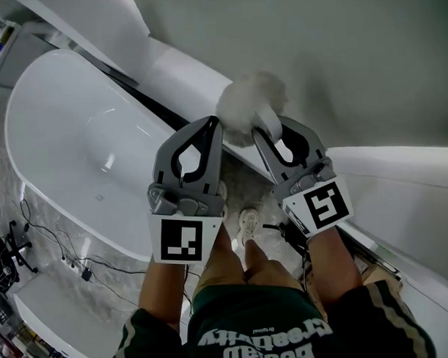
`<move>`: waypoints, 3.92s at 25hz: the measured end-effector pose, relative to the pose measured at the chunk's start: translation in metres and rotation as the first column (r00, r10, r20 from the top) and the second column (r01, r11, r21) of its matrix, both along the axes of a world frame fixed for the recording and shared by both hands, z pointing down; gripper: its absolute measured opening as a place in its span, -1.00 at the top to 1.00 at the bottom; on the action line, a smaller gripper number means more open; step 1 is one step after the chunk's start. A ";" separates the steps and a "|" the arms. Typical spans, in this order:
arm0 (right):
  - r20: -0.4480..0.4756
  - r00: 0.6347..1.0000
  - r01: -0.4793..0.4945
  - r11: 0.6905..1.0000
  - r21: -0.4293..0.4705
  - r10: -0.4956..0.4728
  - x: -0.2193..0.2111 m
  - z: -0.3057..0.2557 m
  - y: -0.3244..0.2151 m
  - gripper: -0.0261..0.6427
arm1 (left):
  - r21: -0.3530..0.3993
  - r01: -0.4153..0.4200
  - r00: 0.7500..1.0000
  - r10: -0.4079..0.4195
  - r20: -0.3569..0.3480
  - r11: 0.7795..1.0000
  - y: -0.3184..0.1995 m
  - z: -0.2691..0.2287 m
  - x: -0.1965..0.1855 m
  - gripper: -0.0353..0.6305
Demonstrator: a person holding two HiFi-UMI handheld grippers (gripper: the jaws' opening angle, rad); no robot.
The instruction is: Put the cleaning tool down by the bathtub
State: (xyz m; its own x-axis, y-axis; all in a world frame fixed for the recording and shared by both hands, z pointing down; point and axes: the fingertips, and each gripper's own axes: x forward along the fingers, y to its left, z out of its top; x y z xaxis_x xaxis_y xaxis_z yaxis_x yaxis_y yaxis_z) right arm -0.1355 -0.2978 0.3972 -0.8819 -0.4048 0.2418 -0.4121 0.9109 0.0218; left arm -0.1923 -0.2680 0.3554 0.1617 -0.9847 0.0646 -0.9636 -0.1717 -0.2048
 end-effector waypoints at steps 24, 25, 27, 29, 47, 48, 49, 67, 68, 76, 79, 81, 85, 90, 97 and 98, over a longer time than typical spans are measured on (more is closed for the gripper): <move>-0.333 0.936 0.036 0.974 -0.223 -0.111 -0.074 0.152 -0.069 0.65 | -0.113 0.093 0.993 -0.100 -0.055 0.989 -0.036 0.077 -0.075 0.87; -0.343 0.932 0.038 0.972 -0.231 -0.118 -0.072 0.158 -0.070 0.65 | -0.116 0.097 0.993 -0.104 -0.055 0.988 -0.035 0.078 -0.073 0.87; -0.360 0.924 0.043 0.969 -0.243 -0.131 -0.072 0.166 -0.073 0.65 | -0.117 0.102 0.993 -0.108 -0.048 0.988 -0.034 0.080 -0.072 0.87; -0.382 0.913 0.048 0.967 -0.251 -0.145 -0.078 0.175 -0.079 0.65 | -0.120 0.107 0.993 -0.113 -0.044 0.987 -0.035 0.083 -0.077 0.87; -0.627 0.732 0.047 0.939 -0.342 -0.265 -0.120 0.306 -0.092 0.65 | -0.191 0.173 0.978 -0.192 -0.086 0.966 -0.033 0.136 -0.137 0.87; -0.635 0.723 0.048 0.937 -0.346 -0.272 -0.119 0.310 -0.090 0.65 | -0.194 0.173 0.977 -0.194 -0.092 0.966 -0.030 0.136 -0.135 0.87; -0.641 0.715 0.047 0.935 -0.352 -0.277 -0.117 0.314 -0.089 0.65 | -0.197 0.172 0.976 -0.193 -0.097 0.965 -0.026 0.135 -0.133 0.87; -0.765 0.559 -0.085 0.896 -0.436 -0.320 -0.095 0.408 -0.085 0.65 | -0.245 0.162 0.971 -0.198 -0.133 0.956 -0.004 0.157 -0.126 0.87; -0.771 0.554 -0.092 0.897 -0.431 -0.314 -0.093 0.410 -0.087 0.65 | -0.246 0.161 0.973 -0.196 -0.125 0.956 -0.004 0.157 -0.126 0.87; -0.807 0.506 -0.159 0.887 -0.433 -0.303 -0.078 0.430 -0.085 0.65 | -0.254 0.158 0.970 -0.198 -0.140 0.954 -0.004 0.163 -0.127 0.87; -0.810 0.494 -0.173 0.877 -0.448 -0.316 -0.073 0.438 -0.079 0.65 | -0.257 0.155 0.972 -0.194 -0.136 0.954 -0.004 0.165 -0.125 0.87; -0.810 0.490 -0.176 0.874 -0.452 -0.321 -0.068 0.445 -0.074 0.65 | -0.256 0.150 0.972 -0.189 -0.137 0.955 -0.005 0.166 -0.123 0.87; -0.807 0.502 -0.165 0.882 -0.442 -0.311 -0.070 0.450 -0.072 0.64 | -0.255 0.146 0.971 -0.187 -0.147 0.956 -0.004 0.166 -0.118 0.87; -0.800 0.498 -0.150 0.876 -0.459 -0.334 -0.070 0.450 -0.072 0.64 | -0.254 0.140 0.972 -0.182 -0.149 0.957 -0.007 0.167 -0.115 0.87; -0.791 0.520 -0.152 0.877 -0.456 -0.322 -0.071 0.451 -0.072 0.64 | -0.256 0.145 0.972 -0.187 -0.146 0.956 -0.010 0.168 -0.119 0.87; -0.790 0.526 -0.151 0.879 -0.452 -0.316 -0.071 0.450 -0.072 0.64 | -0.259 0.144 0.971 -0.186 -0.147 0.955 -0.010 0.169 -0.119 0.87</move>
State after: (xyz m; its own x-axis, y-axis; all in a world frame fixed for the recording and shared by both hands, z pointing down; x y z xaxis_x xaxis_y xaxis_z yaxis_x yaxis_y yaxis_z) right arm -0.2065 -0.3701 0.8475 -0.1999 0.0091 0.9798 -0.3361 0.9386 -0.0773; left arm -0.3111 -0.2780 0.5241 0.0277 -0.9558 0.2926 -0.9994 -0.0319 -0.0095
